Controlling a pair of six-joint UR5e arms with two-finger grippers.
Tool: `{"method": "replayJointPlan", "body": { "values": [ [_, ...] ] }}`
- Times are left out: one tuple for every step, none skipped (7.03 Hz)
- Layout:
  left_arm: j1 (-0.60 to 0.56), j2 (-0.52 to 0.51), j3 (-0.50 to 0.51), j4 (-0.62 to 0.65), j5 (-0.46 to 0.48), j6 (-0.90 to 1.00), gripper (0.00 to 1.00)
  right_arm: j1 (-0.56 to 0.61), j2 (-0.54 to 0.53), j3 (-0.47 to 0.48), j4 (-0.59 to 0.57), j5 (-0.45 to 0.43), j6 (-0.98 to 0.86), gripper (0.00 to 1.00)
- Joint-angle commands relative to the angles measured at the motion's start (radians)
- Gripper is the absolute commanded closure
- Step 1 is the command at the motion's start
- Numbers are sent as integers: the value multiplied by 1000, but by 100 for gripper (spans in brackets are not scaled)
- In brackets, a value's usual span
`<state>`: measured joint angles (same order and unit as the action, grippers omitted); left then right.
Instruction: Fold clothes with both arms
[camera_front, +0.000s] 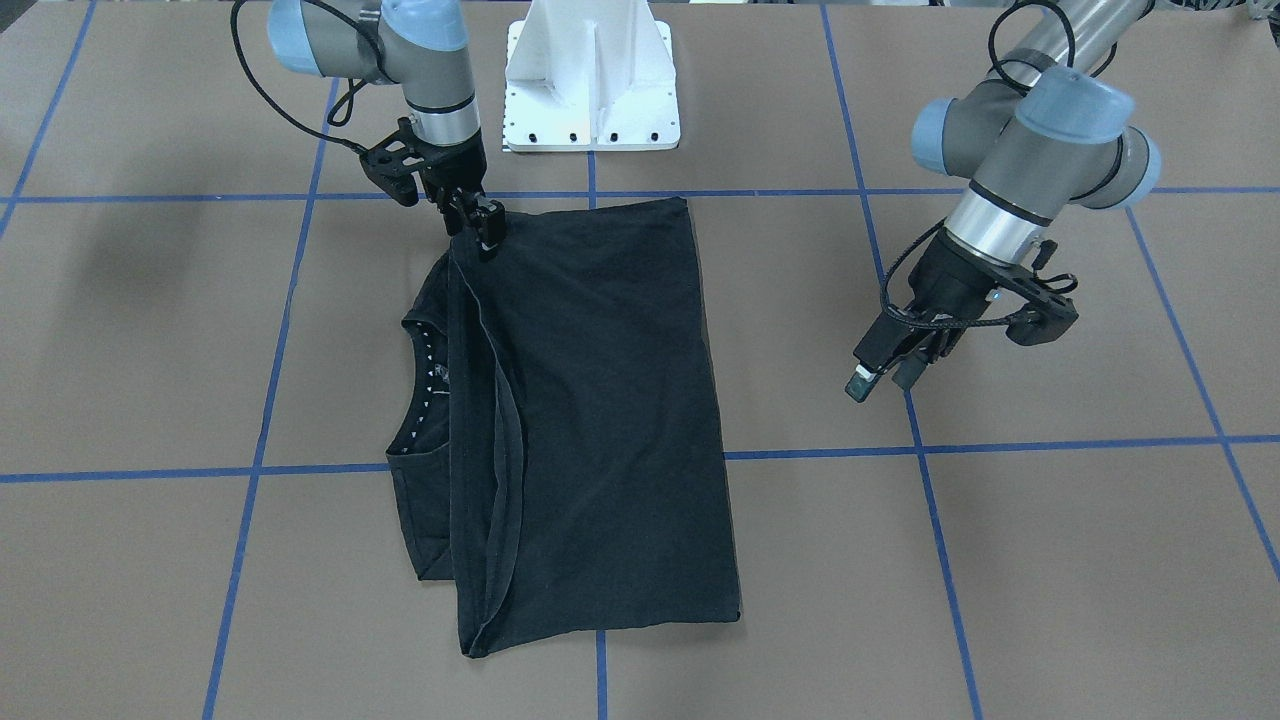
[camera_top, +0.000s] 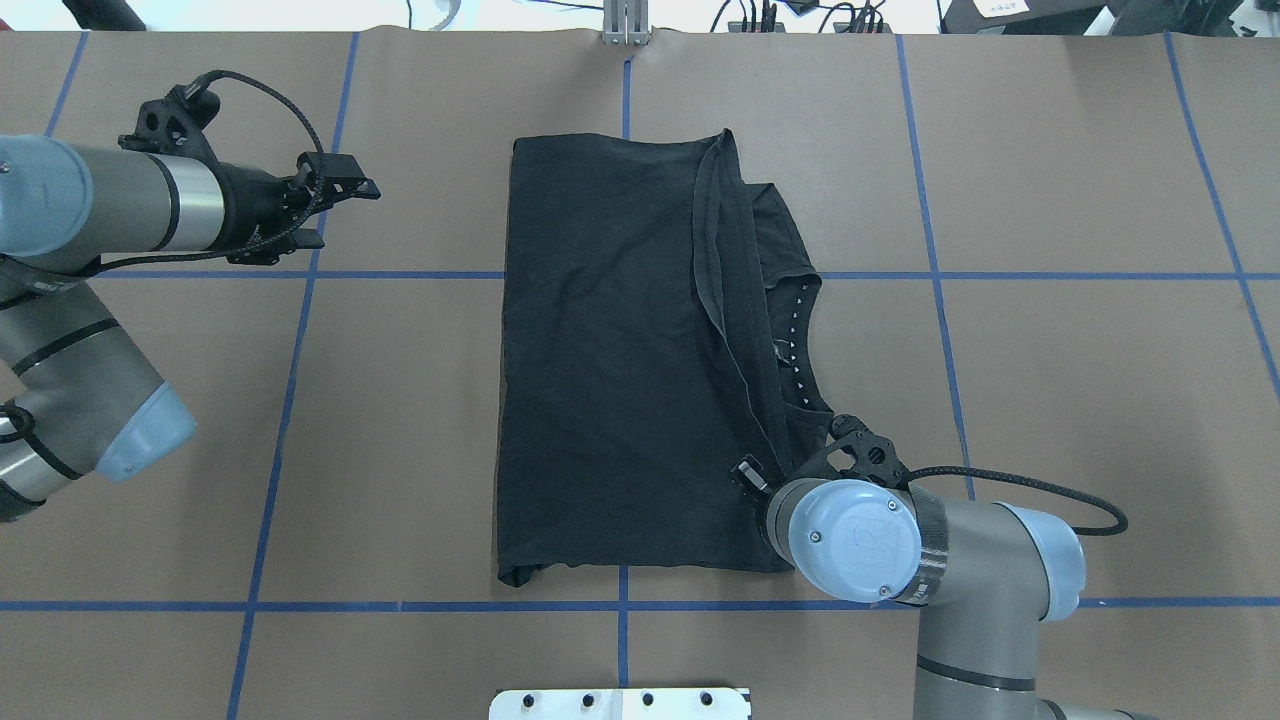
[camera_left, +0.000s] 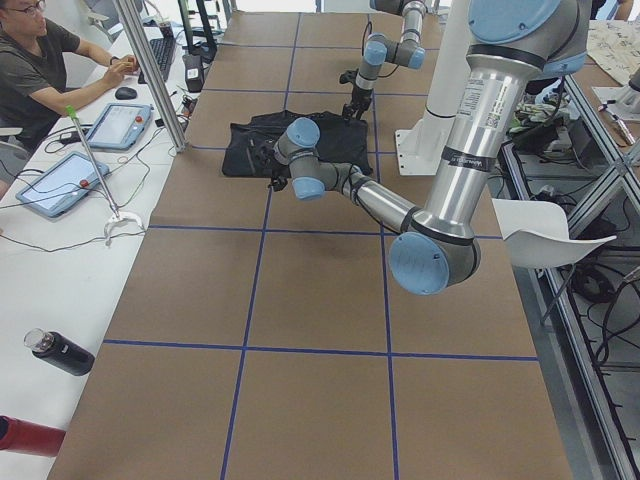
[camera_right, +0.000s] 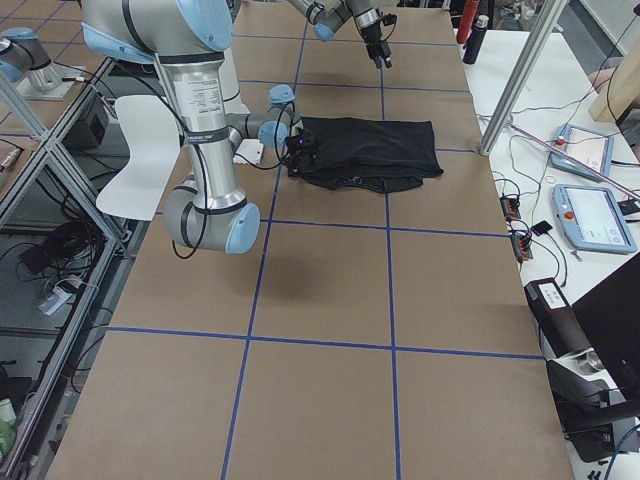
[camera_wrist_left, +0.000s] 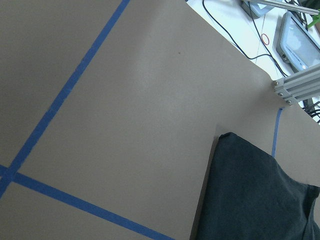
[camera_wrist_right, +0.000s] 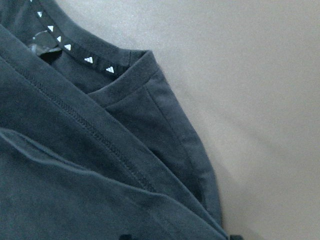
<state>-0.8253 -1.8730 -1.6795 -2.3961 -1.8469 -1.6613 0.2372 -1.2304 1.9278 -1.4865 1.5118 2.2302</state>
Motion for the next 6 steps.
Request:
{"method": "replayJointPlan", "body": {
  "values": [
    [0,0,-5,0,0,0,1,7,-3,-1,0,2,32,100],
    [0,0,-5,0,0,0,1,5,-7,-3,0,2,28,100],
    [0,0,-5,0,0,0,1,7,-6,2,2,4,26,100],
    [2,0,-5,0,-2,-2,1,8,0,11,2,5,29,100],
    [8,0,-5,-2,1,-70,1,14,-3,28,2,13,26,100],
    [33,-1,-20,-5,49,-183,1,14,-10,51,0,17,25,100]
  ]
}}
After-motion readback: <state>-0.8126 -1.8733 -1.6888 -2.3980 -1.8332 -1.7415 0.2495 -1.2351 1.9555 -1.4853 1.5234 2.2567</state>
